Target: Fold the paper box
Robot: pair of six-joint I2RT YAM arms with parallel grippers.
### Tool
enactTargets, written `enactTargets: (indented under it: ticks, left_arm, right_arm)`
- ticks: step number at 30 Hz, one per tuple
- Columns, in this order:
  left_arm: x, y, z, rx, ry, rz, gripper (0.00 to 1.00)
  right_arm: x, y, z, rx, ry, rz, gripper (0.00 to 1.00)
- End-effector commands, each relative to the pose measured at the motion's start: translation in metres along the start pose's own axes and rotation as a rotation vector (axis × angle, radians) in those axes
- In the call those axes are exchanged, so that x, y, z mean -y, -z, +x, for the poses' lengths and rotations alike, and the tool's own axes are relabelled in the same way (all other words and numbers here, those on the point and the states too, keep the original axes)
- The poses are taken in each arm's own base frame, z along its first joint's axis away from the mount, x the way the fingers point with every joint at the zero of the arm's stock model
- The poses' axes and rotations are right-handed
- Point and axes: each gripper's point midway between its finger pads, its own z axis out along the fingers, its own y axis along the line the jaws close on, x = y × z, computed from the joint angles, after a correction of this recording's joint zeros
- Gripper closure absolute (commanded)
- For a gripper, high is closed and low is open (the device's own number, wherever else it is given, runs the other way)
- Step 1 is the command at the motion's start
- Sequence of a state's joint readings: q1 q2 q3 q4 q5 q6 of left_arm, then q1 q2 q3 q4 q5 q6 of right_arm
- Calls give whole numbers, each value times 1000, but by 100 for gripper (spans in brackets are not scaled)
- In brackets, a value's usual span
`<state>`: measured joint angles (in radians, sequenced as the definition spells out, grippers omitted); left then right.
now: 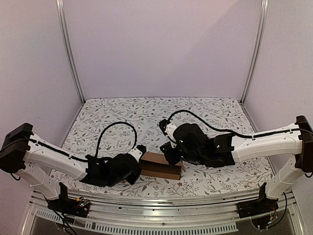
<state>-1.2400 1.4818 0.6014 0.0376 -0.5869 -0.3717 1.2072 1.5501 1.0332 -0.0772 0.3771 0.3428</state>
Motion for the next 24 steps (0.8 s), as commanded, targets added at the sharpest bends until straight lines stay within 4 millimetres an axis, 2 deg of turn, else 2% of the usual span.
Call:
enactTargets:
  ticks: [1,7,15,20,24]
  left_arm:
    - [8,6,2,-11,-14,26,92]
    - [7,14,4,-24,-14,30,82]
    - [10,26,-2,-11,38,87,64]
    - [13,38,-2,-20,90,147,61]
    - [13,52,6,-38,154,206,61]
  right_arm:
    - [-5,-20,1,-15,-38,-18,83]
    - [-8,-39,19,-63,-44,-13,88]
    - [-5,-54,44,-111,-60,12,94]
    - [-4,-62,64,-134,-37,63,96]
    - [-4,-69,81,-159,-28,79,97]
